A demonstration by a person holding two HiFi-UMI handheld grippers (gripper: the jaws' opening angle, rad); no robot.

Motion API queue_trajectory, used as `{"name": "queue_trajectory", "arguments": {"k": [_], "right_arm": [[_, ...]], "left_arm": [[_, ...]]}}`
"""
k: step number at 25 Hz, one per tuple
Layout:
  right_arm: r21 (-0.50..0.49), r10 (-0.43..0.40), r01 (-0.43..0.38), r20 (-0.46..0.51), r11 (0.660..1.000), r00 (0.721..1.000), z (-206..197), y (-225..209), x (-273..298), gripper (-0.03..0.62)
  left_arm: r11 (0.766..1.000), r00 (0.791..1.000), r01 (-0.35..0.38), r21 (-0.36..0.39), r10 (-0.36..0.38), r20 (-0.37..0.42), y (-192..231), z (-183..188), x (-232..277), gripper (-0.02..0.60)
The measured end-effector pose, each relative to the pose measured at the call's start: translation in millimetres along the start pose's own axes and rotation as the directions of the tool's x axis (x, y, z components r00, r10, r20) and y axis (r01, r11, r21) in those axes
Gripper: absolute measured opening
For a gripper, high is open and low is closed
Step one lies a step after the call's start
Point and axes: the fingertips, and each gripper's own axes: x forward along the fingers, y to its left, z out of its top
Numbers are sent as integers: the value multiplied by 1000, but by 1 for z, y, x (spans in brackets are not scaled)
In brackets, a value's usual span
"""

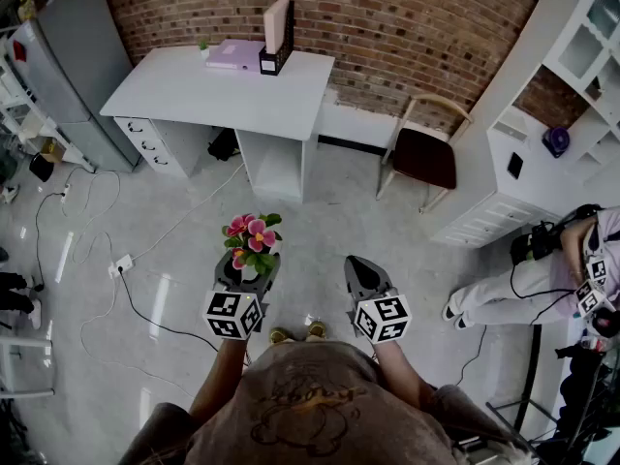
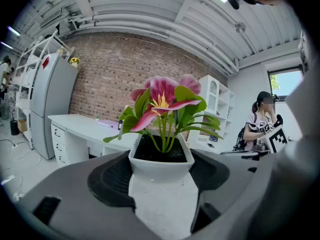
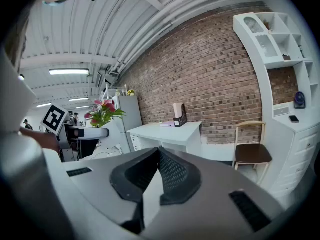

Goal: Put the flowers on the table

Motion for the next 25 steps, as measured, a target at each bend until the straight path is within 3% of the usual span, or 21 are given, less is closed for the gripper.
{"name": "queue_trajectory", "arguments": {"k": [25], "right_arm": [[19,-29,28,9,999,1000,-13,26,15,3]], "left_arm": [[998,998,55,30,-54,-38,21,-12,-2,359]]}}
